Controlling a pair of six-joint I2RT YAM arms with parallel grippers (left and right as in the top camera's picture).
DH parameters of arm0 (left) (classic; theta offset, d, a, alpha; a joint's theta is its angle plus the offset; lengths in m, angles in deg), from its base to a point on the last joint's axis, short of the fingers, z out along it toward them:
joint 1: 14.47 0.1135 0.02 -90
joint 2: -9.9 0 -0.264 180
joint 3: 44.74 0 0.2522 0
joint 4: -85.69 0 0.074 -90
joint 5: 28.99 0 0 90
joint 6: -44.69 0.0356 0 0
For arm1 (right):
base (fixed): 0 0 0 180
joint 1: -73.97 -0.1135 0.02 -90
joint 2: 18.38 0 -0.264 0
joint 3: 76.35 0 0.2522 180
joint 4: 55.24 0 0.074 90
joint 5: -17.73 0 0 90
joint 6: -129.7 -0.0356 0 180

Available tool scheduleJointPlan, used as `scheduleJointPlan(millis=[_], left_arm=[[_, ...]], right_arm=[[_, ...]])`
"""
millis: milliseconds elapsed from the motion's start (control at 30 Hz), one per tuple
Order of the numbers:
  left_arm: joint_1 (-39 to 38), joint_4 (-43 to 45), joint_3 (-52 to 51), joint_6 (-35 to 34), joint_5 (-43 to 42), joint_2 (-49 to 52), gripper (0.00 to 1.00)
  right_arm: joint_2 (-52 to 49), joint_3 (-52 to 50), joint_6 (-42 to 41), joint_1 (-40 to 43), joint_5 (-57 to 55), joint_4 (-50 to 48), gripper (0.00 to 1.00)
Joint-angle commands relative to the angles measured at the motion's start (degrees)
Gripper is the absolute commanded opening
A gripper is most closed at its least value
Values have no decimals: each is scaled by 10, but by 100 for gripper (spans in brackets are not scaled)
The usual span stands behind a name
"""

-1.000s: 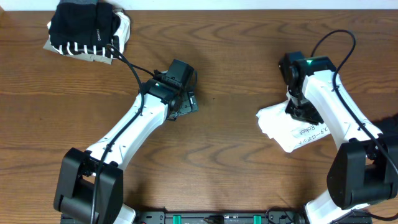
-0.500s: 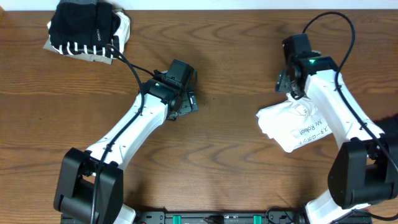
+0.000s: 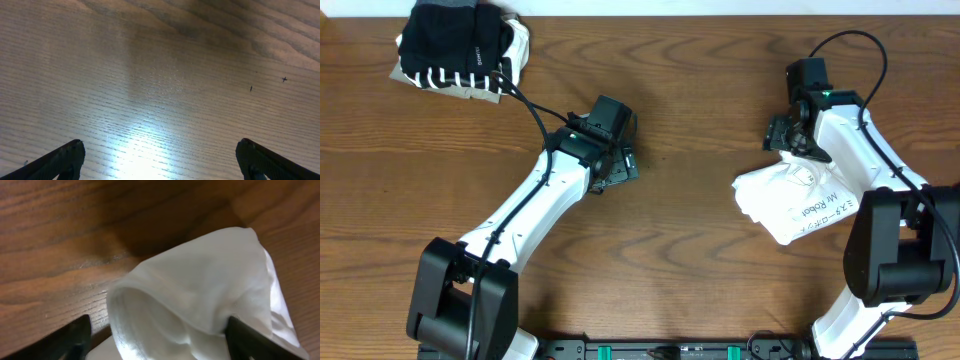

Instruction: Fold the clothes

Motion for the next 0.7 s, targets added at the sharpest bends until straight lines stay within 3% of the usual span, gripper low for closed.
scheduleJointPlan(millis=[0, 33, 167, 233, 300, 667], left_arm=[[1, -2, -3, -1, 7, 4, 98], [1, -2, -3, -1, 7, 4, 98], [1, -2, -3, -1, 7, 4, 98], [1, -2, -3, -1, 7, 4, 98], [1, -2, -3, -1, 7, 4, 98], [1, -1, -3, -1, 7, 4, 98]], right_arm=[[-3, 2, 6, 3, 4, -2, 65], [-3, 2, 6, 3, 4, -1, 56], [-3, 2, -8, 6, -5, 14, 40], [-3, 3, -25, 7, -32, 27, 21], [-1, 7, -45, 7, -61, 45, 12], [76, 14, -104, 7, -91, 132, 2]])
